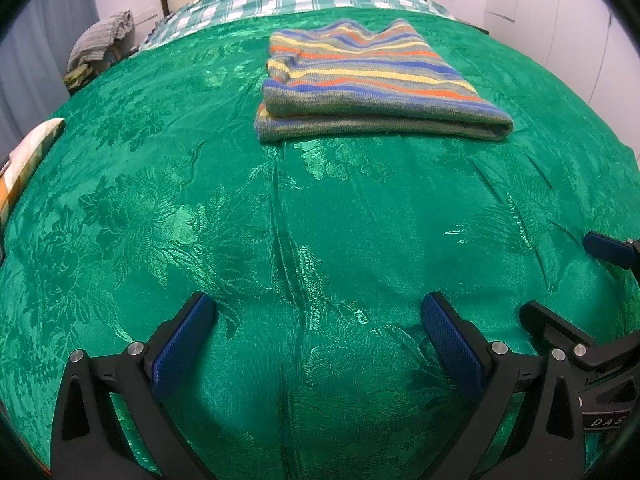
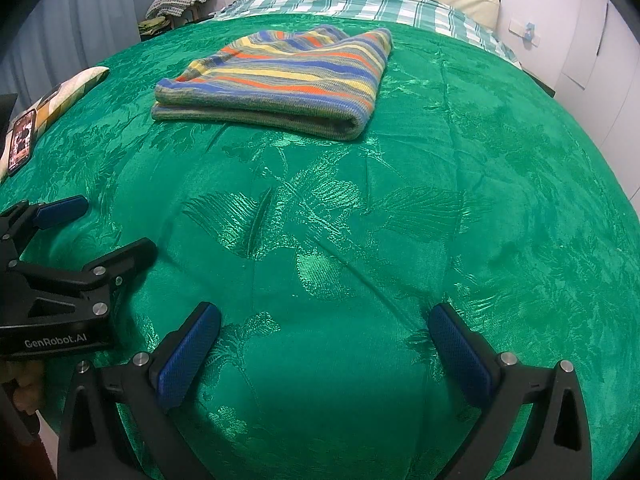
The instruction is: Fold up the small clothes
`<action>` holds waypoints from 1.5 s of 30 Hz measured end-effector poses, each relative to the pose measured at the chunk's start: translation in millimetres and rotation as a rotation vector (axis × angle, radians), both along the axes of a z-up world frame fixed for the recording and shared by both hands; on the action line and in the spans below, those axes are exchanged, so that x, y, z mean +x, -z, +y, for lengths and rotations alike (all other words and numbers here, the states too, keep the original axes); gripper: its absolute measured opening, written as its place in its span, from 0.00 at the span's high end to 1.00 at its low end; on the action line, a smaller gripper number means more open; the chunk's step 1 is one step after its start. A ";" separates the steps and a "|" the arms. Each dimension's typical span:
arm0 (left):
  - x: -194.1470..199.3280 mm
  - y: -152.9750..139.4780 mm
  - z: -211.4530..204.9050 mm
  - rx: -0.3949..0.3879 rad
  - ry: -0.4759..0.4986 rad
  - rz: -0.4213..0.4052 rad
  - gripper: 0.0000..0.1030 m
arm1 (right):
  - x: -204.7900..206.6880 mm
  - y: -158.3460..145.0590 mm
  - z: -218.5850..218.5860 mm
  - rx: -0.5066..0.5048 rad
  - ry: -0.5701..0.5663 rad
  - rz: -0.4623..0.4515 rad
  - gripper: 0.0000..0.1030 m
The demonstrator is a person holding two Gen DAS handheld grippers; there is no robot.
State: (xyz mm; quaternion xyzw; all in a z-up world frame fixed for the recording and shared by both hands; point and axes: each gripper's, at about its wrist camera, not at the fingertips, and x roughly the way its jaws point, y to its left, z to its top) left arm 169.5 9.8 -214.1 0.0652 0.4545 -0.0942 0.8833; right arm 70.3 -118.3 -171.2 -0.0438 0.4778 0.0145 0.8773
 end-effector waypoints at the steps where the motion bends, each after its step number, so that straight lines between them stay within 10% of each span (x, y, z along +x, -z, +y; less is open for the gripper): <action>1: 1.3 -3.9 1.5 -0.007 0.002 0.031 0.00 | -0.4 -0.6 -0.7 0.005 0.001 0.003 0.00; 4: 12.2 -24.9 12.0 -0.059 0.031 0.121 0.02 | 0.3 -12.9 -7.9 0.061 -0.003 0.059 0.00; 10: 105.2 -83.1 57.0 -0.281 -0.029 0.031 0.02 | 47.3 -66.4 -62.5 0.345 0.014 -0.061 0.01; 16: 209.2 -33.3 45.0 -0.306 -0.034 0.224 0.07 | 173.7 -40.6 -104.9 0.596 0.062 -0.005 0.08; 20: 226.2 -27.7 25.8 -0.297 0.014 0.193 0.09 | 227.6 -8.0 -101.8 0.758 0.041 0.066 0.20; 22: 233.1 -23.6 15.2 -0.315 0.044 0.207 0.45 | 243.9 -1.9 -94.9 0.810 0.035 0.054 0.24; 24: 237.3 -24.1 9.5 -0.332 0.056 0.224 0.83 | 256.4 -0.3 -81.3 0.745 0.039 0.076 0.66; 29: 211.8 -69.1 6.0 -0.297 0.077 0.120 0.85 | 248.9 -38.4 -45.6 0.472 -0.003 -0.002 0.75; 35: 158.8 -143.8 37.9 -0.323 0.100 0.017 0.84 | 203.7 -115.4 -27.4 0.545 -0.107 -0.156 0.75; 38: 148.0 -123.9 44.2 -0.274 0.042 0.083 0.40 | 188.4 -119.1 -27.9 0.607 -0.068 -0.128 0.69; 39: 146.8 -108.7 44.8 -0.227 0.010 0.103 0.23 | 184.8 -107.3 -30.9 0.611 -0.031 -0.090 0.59; 42: 110.3 -63.9 53.9 -0.071 -0.066 0.145 0.30 | 156.1 -59.7 -48.9 0.482 0.096 0.069 0.06; 45: 52.1 -68.2 61.2 -0.005 -0.083 0.067 0.28 | 104.4 -48.8 -65.0 0.390 0.123 0.082 0.06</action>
